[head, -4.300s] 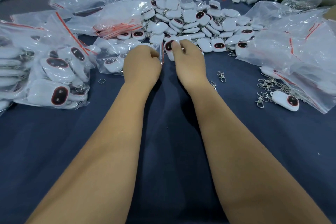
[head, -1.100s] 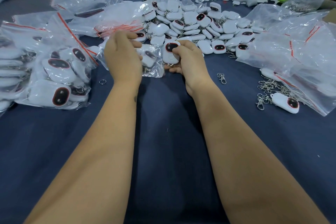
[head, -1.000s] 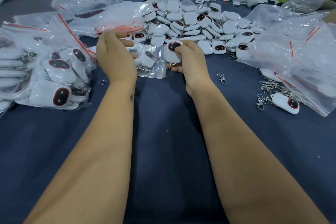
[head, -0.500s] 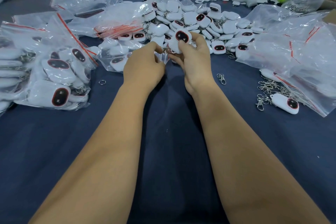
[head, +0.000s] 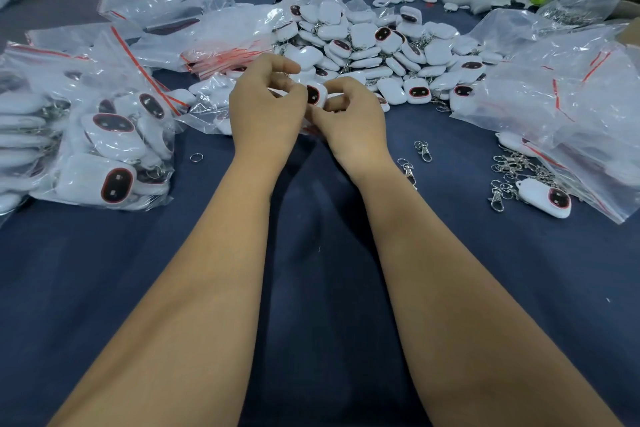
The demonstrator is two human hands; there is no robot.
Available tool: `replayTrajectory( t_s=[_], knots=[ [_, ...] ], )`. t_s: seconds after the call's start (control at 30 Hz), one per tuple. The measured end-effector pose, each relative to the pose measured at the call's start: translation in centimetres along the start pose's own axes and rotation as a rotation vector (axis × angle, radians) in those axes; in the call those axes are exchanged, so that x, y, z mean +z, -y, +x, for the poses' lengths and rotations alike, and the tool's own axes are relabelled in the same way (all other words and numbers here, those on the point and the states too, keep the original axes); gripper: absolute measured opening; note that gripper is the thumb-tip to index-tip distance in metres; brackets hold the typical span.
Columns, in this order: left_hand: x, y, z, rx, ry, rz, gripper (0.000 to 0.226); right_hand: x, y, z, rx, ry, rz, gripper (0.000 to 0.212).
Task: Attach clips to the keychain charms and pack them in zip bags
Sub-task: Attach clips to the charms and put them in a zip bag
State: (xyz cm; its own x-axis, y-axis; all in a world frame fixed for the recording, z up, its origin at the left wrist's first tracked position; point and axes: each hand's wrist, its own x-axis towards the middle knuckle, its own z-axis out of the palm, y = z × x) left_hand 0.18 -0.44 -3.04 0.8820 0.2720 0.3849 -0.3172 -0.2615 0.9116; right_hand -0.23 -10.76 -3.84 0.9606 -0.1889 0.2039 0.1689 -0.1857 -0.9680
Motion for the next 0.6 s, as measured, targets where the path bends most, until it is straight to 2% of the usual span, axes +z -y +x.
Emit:
replayTrajectory(
  t_s=[0.2,0.27,0.37,0.5,0.6],
  knots=[
    [0.05,-0.1,-0.12,0.038,-0.036,0.012,0.022,-0.27,-0.16,0.21,0.005,-0.034,-0.076,0.028],
    [0.05,-0.11,-0.08,0.044,-0.038,0.014,0.021,-0.23,-0.28,0.41,-0.022,0.015,-0.161,0.017],
    [0.15,-0.13,-0.09,0.048,-0.013,0.026,0.022,0.03,-0.25,0.36,-0.083,0.132,-0.317,0.028],
    [0.28,0.14,-0.11,0.037,0.03,0.112,0.022,-0.34,-0.07,0.04,-0.095,0.281,-0.224,0.036],
    [0.53,0.44,-0.02,0.039,0.083,0.212,0.018,-0.34,0.15,0.01,-0.068,0.226,-0.152,0.033]
  ],
)
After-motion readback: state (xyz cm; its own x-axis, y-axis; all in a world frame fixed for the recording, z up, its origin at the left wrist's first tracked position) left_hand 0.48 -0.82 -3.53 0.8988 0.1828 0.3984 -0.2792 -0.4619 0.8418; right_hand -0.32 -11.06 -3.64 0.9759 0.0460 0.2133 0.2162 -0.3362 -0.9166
